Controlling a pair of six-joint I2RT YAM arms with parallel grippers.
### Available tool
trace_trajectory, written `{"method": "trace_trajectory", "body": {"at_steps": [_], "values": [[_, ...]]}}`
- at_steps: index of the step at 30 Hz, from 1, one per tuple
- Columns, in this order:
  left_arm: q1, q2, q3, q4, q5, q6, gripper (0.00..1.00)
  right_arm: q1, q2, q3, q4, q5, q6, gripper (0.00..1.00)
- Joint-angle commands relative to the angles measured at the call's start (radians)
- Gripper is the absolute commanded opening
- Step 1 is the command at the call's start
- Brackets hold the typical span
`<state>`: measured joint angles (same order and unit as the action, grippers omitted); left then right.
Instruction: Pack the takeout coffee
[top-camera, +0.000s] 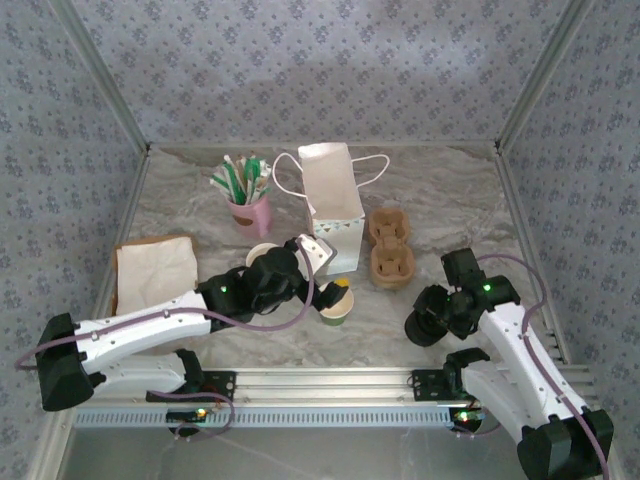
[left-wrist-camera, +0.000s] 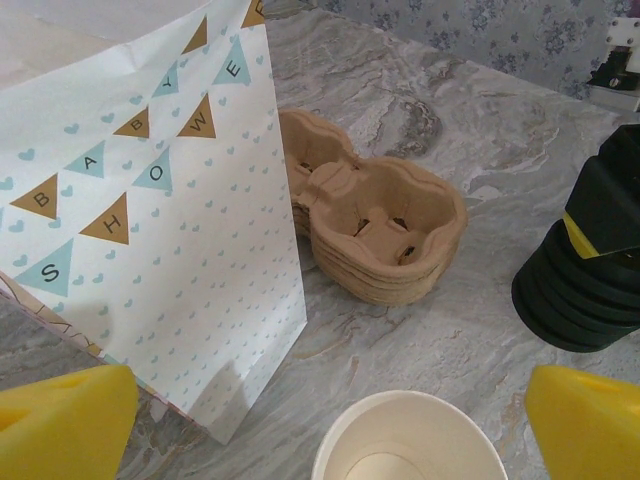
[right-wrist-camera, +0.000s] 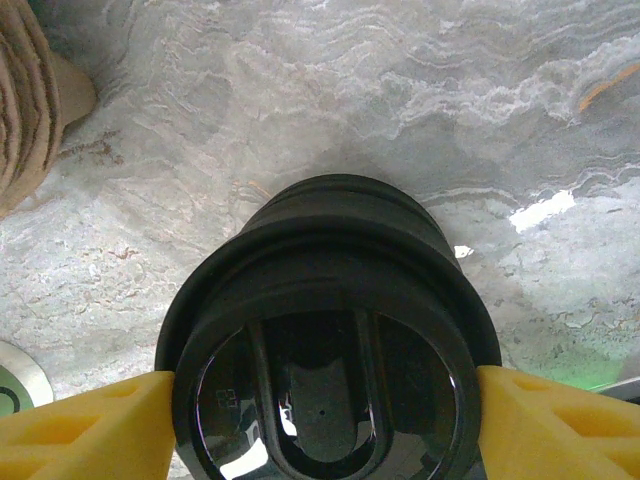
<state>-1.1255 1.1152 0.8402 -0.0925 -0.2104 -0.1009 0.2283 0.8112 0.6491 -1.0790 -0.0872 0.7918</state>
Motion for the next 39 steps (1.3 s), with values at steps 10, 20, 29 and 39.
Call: {"method": "trace_trajectory", "body": {"at_steps": [10,20,29,39], "values": [[0.004,0.003,0.009,0.025,-0.006,0.015,1.0,-0.006,0.004,0.048,-0.064,0.029,-0.022,0.76],[0.004,0.003,0.009,0.023,-0.006,0.015,0.99,-0.006,0.011,0.057,-0.066,0.036,-0.018,0.76],[0.004,0.004,0.01,0.023,-0.004,0.015,1.0,-0.004,0.033,0.04,-0.033,0.033,-0.024,0.79],[0.004,0.005,0.011,0.023,0.002,0.014,1.0,-0.003,0.027,0.047,-0.036,0.026,-0.026,0.73]]}}
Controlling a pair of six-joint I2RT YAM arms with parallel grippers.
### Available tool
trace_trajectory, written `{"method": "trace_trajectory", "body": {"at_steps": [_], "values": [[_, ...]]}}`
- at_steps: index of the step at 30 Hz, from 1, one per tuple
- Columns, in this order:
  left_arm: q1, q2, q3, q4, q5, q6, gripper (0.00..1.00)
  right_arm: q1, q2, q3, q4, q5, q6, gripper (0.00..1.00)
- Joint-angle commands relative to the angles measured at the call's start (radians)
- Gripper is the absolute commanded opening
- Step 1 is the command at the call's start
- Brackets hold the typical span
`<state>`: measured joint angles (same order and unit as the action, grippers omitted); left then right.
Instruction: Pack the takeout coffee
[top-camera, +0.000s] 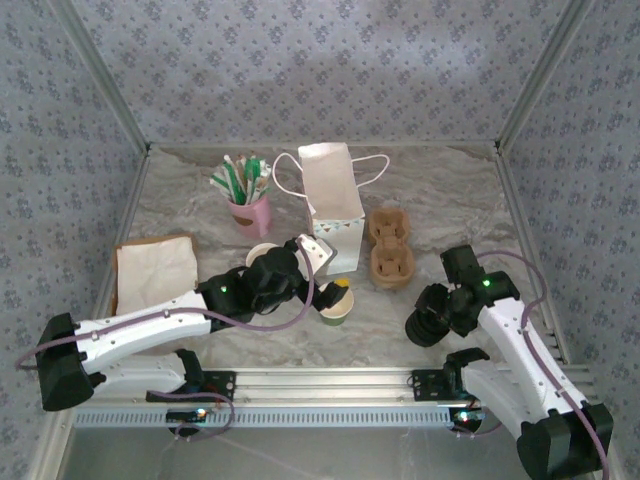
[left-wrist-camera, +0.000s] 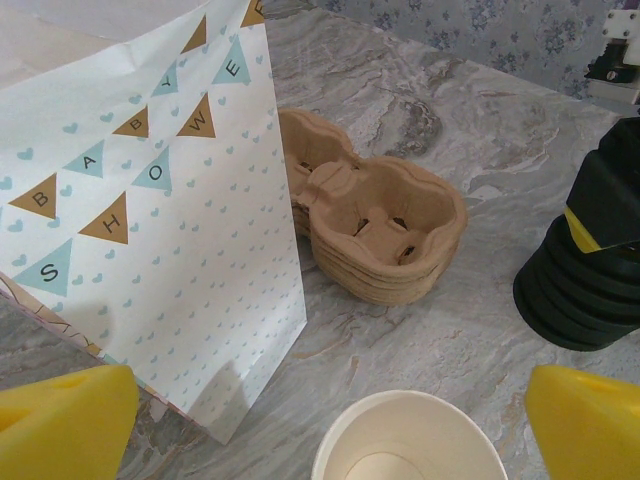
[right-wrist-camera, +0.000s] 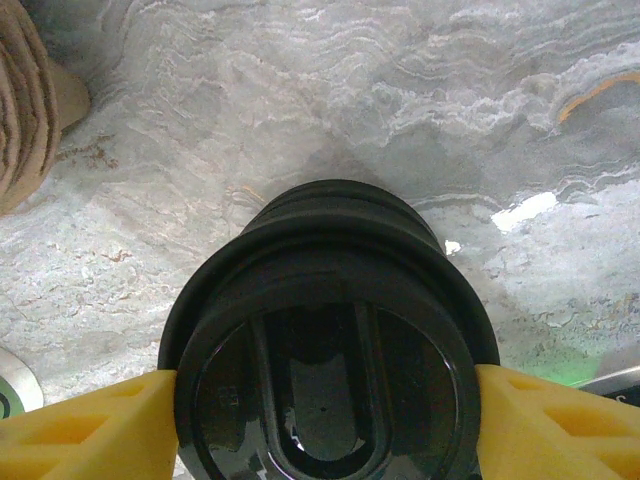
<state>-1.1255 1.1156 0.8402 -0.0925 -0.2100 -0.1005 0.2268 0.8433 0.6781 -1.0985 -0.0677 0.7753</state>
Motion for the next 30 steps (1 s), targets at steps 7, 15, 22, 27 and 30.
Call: {"method": "trace_trajectory", "body": {"at_steps": [7,15,22,27,30], "values": [[0.004,0.009,0.016,0.027,0.05,0.008,0.97,-0.002,-0.024,0.031,-0.037,-0.015,-0.008,0.73],[0.004,0.015,0.011,0.036,0.066,0.006,0.94,-0.003,-0.04,0.037,-0.06,-0.01,-0.016,0.73],[0.004,-0.004,0.0,0.046,0.054,0.007,0.94,-0.003,-0.05,0.074,-0.086,-0.001,-0.021,0.73],[0.004,-0.052,-0.034,0.077,0.02,0.005,0.96,-0.001,-0.05,0.126,-0.09,0.016,-0.039,0.73],[0.004,-0.095,-0.063,0.101,-0.007,0.006,0.99,0.01,-0.051,0.159,-0.082,-0.002,-0.044,0.73]]}}
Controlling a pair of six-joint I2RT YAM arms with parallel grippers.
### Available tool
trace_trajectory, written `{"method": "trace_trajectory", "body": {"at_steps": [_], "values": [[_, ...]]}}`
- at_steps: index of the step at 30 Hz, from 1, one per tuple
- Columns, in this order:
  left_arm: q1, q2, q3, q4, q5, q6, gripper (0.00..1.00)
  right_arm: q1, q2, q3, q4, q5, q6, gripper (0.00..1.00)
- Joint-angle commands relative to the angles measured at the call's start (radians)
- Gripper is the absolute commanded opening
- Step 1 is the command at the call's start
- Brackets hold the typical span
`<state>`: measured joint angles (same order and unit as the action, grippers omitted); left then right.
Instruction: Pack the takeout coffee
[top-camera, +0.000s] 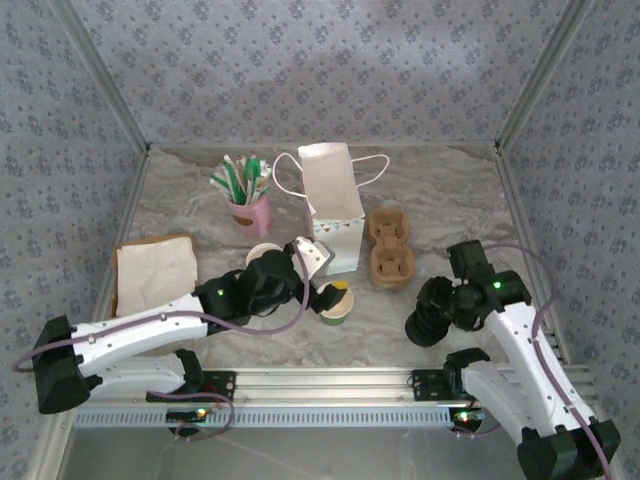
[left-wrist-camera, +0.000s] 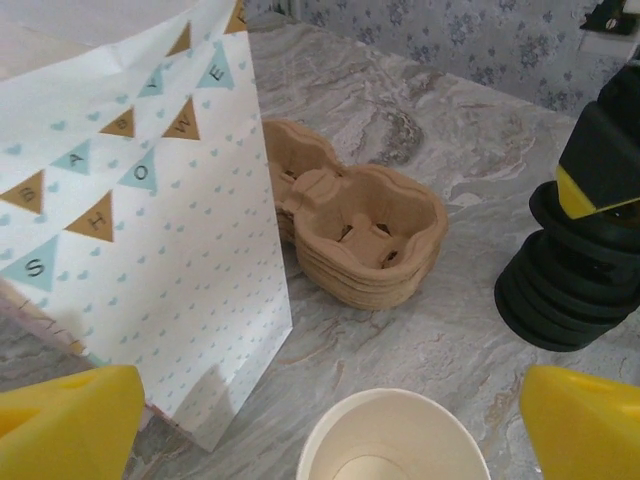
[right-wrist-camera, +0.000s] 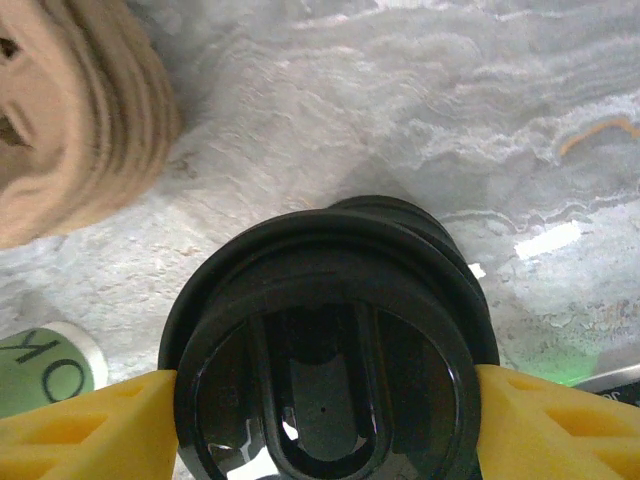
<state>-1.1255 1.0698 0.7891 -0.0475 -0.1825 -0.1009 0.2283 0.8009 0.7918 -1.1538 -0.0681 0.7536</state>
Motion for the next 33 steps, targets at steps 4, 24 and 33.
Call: {"method": "trace_trajectory", "body": {"at_steps": [4,24,33], "values": [[0.004,-0.115,-0.027,0.051,-0.039,0.032,0.99,0.062,-0.009,0.093,0.002,-0.015,-0.02,0.73],[0.027,-0.384,0.051,-0.446,0.003,-0.324,1.0,0.592,0.278,0.317,0.225,0.151,-0.115,0.72],[0.027,-0.488,0.003,-0.489,-0.068,-0.377,0.99,0.741,0.426,0.382,0.278,0.192,-0.184,0.73]]}}
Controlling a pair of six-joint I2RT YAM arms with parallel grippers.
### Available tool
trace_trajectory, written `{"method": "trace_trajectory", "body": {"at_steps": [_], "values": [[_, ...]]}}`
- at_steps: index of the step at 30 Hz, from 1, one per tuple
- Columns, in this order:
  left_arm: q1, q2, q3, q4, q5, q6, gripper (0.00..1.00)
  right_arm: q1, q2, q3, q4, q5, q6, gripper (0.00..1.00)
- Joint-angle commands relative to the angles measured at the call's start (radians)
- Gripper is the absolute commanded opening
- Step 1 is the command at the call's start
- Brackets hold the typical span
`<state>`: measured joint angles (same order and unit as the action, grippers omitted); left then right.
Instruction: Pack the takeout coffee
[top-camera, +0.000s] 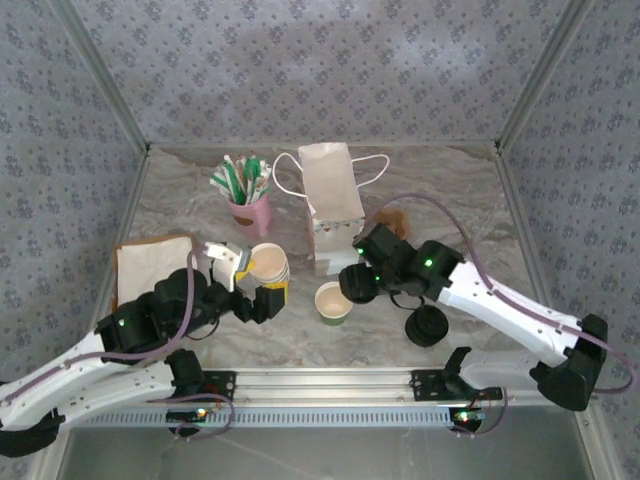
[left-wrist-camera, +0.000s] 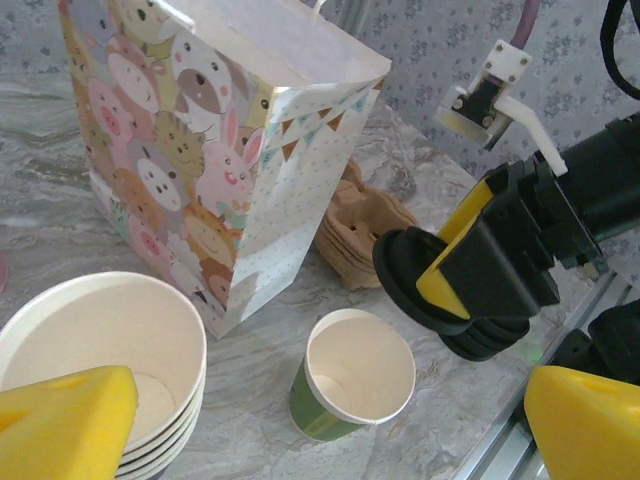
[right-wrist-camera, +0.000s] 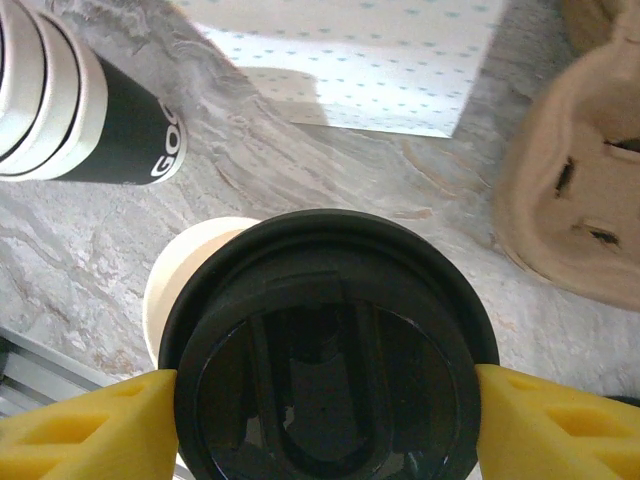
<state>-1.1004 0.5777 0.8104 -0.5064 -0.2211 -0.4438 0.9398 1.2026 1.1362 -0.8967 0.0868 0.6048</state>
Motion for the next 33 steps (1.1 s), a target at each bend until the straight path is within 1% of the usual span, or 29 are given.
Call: {"method": "trace_trajectory", "body": {"at_steps": [1,5,7,12,21,33], "values": [[0.002,0.006,-0.021,-0.028,-0.033,-0.033,1.0,0.043,0.04,0.041,0.029,0.036,-0.038,0.73],[0.003,0.02,-0.027,-0.018,-0.034,-0.03,0.99,0.081,0.095,0.047,0.038,0.04,-0.042,0.73],[0.002,0.028,-0.028,-0.018,-0.038,-0.027,1.0,0.1,0.123,0.087,0.041,0.044,-0.044,0.74],[0.004,0.031,-0.034,-0.015,-0.043,-0.024,1.0,0.127,0.187,0.11,0.032,0.05,-0.046,0.74],[0.004,0.033,-0.039,-0.011,-0.049,-0.019,0.99,0.134,0.245,0.135,-0.013,0.075,-0.04,0.74],[0.003,0.055,-0.044,0.006,-0.054,-0.007,0.99,0.146,0.292,0.152,-0.051,0.077,-0.038,0.75]]}}
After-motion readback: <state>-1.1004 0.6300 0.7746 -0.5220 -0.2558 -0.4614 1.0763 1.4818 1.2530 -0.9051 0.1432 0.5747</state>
